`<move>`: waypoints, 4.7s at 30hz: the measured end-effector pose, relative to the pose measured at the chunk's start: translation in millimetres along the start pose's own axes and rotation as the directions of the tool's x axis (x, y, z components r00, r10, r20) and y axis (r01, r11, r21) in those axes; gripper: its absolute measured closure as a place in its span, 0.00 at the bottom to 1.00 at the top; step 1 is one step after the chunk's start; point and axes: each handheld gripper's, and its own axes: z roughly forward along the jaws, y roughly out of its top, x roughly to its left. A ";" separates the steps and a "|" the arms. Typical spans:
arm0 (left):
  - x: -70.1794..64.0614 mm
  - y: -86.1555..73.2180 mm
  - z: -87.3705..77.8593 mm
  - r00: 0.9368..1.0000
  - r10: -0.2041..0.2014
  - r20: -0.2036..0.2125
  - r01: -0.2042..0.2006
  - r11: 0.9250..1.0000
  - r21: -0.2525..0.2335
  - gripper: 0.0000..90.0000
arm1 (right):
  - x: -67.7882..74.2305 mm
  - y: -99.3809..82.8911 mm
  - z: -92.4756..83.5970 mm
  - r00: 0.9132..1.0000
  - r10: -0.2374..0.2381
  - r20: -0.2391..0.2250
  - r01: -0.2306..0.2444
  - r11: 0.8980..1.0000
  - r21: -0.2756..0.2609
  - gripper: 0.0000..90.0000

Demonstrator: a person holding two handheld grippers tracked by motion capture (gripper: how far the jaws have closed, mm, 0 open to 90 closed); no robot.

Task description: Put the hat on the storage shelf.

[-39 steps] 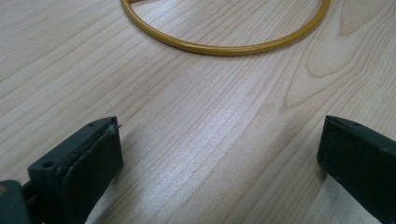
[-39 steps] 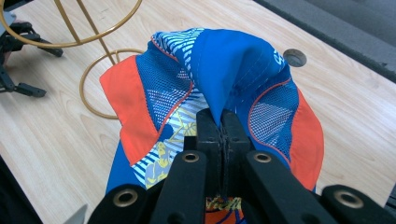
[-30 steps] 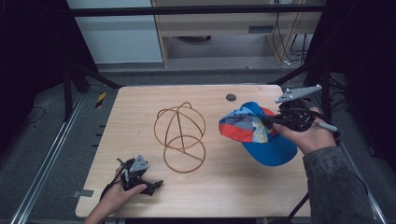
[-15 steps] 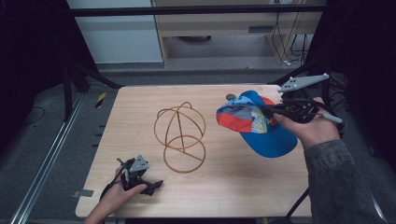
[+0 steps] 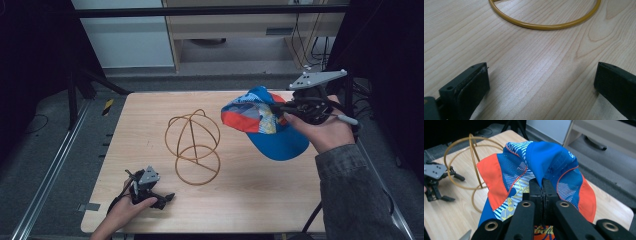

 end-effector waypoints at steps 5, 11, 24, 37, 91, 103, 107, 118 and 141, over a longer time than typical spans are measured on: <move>-0.1 -0.1 0.0 1.000 0.000 0.000 0.000 1.000 -0.001 0.00 | 6.6 16.7 5.8 1.000 -0.022 -0.010 0.022 0.999 -0.032 0.99; 0.0 0.0 0.0 1.000 0.000 0.000 0.000 1.000 0.000 0.00 | 15.2 35.5 20.3 0.999 -0.038 -0.024 0.036 0.997 -0.061 0.99; 0.1 0.0 0.0 1.000 0.001 -0.001 -0.001 1.000 0.000 0.00 | 42.9 66.0 60.7 0.994 -0.072 -0.084 0.065 0.994 -0.093 0.99; 0.1 0.0 0.0 1.000 0.002 -0.001 -0.002 1.000 0.000 0.00 | 68.6 83.3 92.9 0.981 -0.113 -0.157 0.103 0.992 -0.076 0.99; -0.1 -0.1 0.2 1.000 0.000 -0.002 0.000 1.000 -0.003 0.00 | 100.5 88.1 158.1 0.951 -0.146 -0.273 0.159 0.987 0.028 0.94; -0.2 -0.1 0.2 1.000 -0.002 -0.002 0.002 1.000 -0.003 0.00 | 103.0 82.1 161.0 0.948 -0.143 -0.285 0.161 0.986 0.041 0.82; -0.2 -0.1 0.2 1.000 -0.002 -0.001 0.002 1.000 -0.003 0.00 | 104.1 81.4 160.6 0.948 -0.144 -0.285 0.163 0.986 0.044 0.81; -0.2 -0.1 0.2 1.000 -0.002 -0.001 0.002 1.000 -0.003 0.00 | 108.8 75.7 155.7 0.943 -0.155 -0.295 0.175 0.984 0.042 0.78; -0.2 -0.1 0.2 1.000 -0.002 -0.001 0.002 1.000 -0.003 0.00 | 106.4 72.0 142.0 0.968 -0.129 -0.214 0.143 0.988 0.050 0.37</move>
